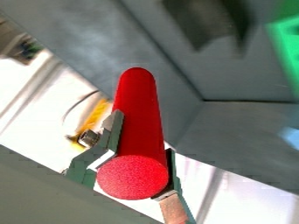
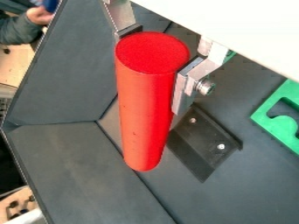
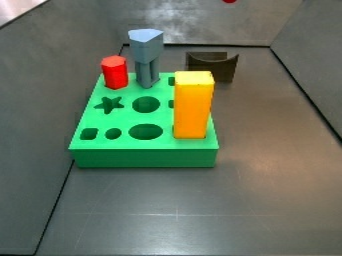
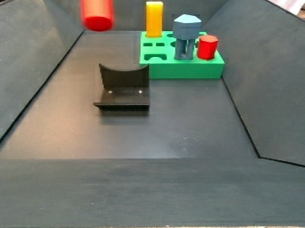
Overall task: Pick up the round object. Move up. Place the round object on the fixture. Regrasp the round object. Move to above the board. Insert the round object.
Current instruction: Move to above the board.
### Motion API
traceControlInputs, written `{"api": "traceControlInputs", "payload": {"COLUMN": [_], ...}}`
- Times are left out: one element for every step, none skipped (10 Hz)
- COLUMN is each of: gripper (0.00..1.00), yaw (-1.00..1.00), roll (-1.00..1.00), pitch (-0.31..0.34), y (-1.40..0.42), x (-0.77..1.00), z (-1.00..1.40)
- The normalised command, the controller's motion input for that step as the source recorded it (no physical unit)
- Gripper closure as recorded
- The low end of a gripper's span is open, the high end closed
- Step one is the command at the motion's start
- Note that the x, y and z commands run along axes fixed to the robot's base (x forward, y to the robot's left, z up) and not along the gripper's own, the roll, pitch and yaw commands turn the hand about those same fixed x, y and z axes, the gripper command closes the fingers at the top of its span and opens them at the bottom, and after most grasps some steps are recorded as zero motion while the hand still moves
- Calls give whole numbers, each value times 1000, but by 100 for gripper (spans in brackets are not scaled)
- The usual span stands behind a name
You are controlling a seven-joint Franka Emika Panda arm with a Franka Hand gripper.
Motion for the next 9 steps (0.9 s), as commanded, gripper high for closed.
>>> {"api": "traceControlInputs", "payload": {"gripper": [100, 100, 100, 100, 100, 100, 100, 100, 100], "yaw": [-153, -151, -149, -157, -160, -161, -160, -154, -141], "roll": [-1000, -1000, -1000, -1000, -1000, -1000, -1000, -1000, -974], "pitch": [-51, -94, -117, -132, -140, -144, -151, -157, -145], "y": [-1000, -1000, -946, -909, -853, -789, -542, -226, -73], "x": [-900, -993, -1000, -1000, -1000, -1000, -750, -423, -242], "z": [278, 303, 271, 281, 274, 256, 186, 95, 37]}}
